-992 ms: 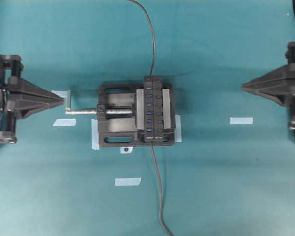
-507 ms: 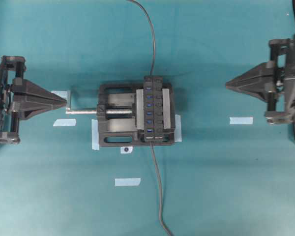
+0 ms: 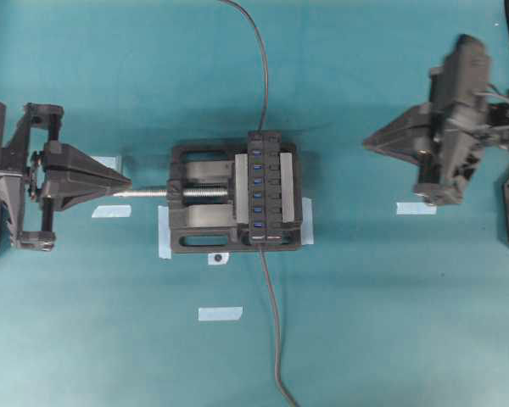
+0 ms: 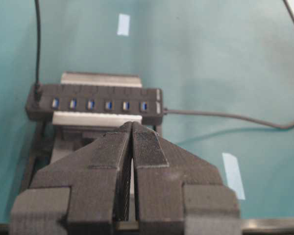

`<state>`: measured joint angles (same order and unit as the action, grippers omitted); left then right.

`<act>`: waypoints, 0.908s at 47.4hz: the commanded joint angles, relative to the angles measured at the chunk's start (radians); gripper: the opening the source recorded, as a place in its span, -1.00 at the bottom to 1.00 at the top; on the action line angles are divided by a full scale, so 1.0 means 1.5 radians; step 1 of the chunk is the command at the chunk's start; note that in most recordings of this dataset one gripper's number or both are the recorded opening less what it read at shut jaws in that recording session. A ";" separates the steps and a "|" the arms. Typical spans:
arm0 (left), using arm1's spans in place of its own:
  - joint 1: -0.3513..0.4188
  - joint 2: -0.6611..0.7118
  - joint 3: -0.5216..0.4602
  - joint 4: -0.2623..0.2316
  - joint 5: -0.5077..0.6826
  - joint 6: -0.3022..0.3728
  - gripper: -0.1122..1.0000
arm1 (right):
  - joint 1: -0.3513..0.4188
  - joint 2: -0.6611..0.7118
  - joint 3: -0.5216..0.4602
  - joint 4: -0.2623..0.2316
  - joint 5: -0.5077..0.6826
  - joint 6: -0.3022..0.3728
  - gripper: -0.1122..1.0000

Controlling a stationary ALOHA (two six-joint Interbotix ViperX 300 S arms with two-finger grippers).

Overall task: Insert the USB into the center port of the fixed hub
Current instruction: 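Move the right gripper over the hub toward the black USB plug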

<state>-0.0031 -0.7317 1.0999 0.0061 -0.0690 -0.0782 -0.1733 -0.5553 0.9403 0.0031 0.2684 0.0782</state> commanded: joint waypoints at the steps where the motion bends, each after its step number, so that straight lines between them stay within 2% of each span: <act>1: 0.000 0.001 -0.019 0.001 -0.003 -0.001 -0.80 | -0.005 0.025 -0.037 -0.011 0.008 0.004 -0.81; 23: -0.004 0.001 -0.022 0.001 -0.003 0.004 -0.80 | -0.017 0.162 -0.110 -0.044 -0.003 0.003 -0.81; 33: -0.004 0.001 -0.022 0.001 -0.003 0.004 -0.80 | -0.019 0.222 -0.135 -0.074 -0.044 0.003 -0.81; 43: -0.004 0.001 -0.022 0.001 -0.003 0.003 -0.80 | -0.019 0.270 -0.159 -0.099 -0.052 0.003 -0.81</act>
<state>-0.0077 -0.7286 1.0937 0.0077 -0.0706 -0.0736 -0.1994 -0.1580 0.7363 -0.1350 0.2010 0.0782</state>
